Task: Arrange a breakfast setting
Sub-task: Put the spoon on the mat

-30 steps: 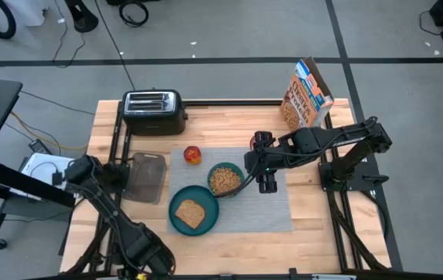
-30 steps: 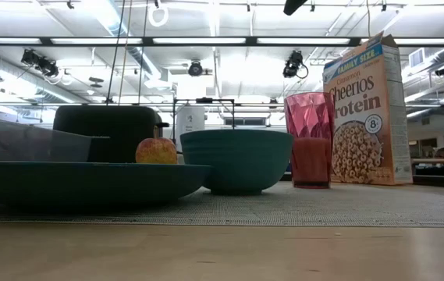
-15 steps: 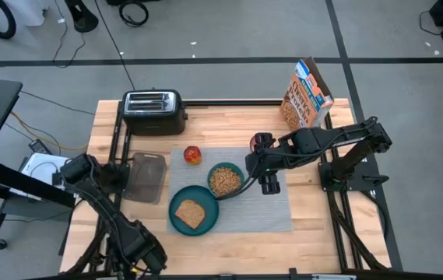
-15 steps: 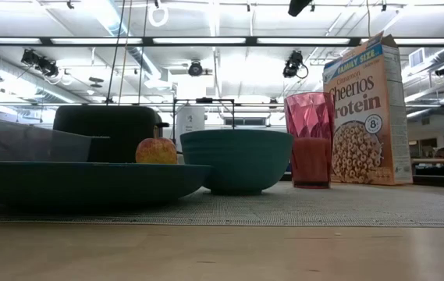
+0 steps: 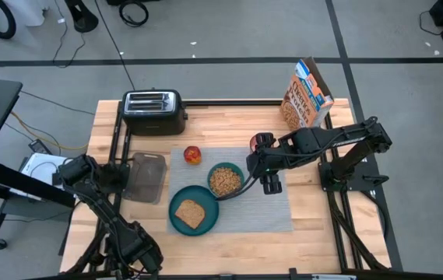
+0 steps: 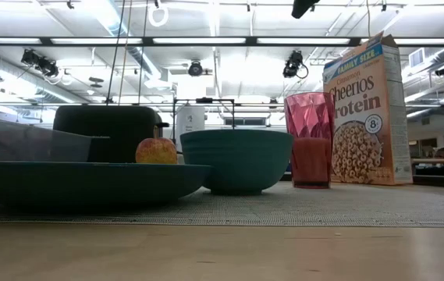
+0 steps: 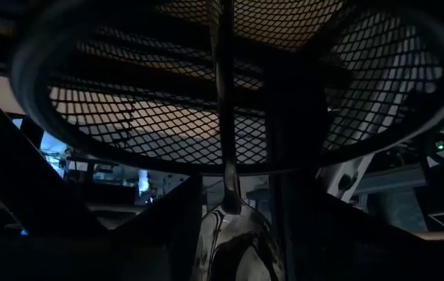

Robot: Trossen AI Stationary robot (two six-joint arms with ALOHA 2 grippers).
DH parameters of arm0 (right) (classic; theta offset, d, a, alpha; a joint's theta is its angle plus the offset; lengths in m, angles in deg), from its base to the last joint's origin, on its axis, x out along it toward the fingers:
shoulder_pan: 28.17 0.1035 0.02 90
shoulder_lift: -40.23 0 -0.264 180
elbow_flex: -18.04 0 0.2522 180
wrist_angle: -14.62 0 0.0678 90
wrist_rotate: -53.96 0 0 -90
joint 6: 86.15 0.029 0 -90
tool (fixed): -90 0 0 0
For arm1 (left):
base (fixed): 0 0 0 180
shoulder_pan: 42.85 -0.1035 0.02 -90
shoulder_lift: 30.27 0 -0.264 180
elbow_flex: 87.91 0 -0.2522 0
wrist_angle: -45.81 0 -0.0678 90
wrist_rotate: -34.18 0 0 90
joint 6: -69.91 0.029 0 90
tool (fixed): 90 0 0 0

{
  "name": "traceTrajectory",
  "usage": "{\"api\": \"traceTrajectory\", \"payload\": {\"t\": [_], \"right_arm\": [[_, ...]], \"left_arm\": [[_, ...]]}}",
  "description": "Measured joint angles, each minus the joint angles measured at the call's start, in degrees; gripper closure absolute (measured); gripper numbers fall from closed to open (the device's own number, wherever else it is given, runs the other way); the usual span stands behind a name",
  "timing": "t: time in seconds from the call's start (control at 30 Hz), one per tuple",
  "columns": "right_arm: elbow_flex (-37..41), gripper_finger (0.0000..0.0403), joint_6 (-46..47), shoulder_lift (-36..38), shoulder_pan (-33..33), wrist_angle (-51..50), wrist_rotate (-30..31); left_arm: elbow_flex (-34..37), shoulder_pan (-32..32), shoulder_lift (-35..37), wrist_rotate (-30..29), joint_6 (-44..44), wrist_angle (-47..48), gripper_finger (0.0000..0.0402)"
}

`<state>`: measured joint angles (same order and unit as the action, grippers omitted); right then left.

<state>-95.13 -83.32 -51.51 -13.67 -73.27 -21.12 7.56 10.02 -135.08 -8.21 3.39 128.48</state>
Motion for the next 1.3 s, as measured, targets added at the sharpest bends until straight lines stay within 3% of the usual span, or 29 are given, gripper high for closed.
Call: {"api": "traceTrajectory", "payload": {"t": [0.33, 0.73, 1.1, 1.3], "right_arm": [[0.0, 0.0141, -0.2, 0.0, -0.3, -0.1, 0.0], [0.0, 0.0141, -0.4, 0.0, -0.4, -0.2, 0.0], [0.0, 0.0141, -0.4, 0.0, -0.4, -0.2, 0.0], [0.0, 0.0141, -0.4, 0.0, -0.4, -0.2, 0.0]], "left_arm": [[0.0, 0.0, 0.0, 1.5, -2.4, -2.6, 0.0275], [0.0, 0.6, 0.0, 2.0, -5.1, -6.2, 0.0249], [0.0, 0.7, 0.0, 1.6, -5.3, -5.0, 0.0347], [-1.0, 0.7, 0.0, 2.1, -5.2, -2.4, 0.0376]]}}
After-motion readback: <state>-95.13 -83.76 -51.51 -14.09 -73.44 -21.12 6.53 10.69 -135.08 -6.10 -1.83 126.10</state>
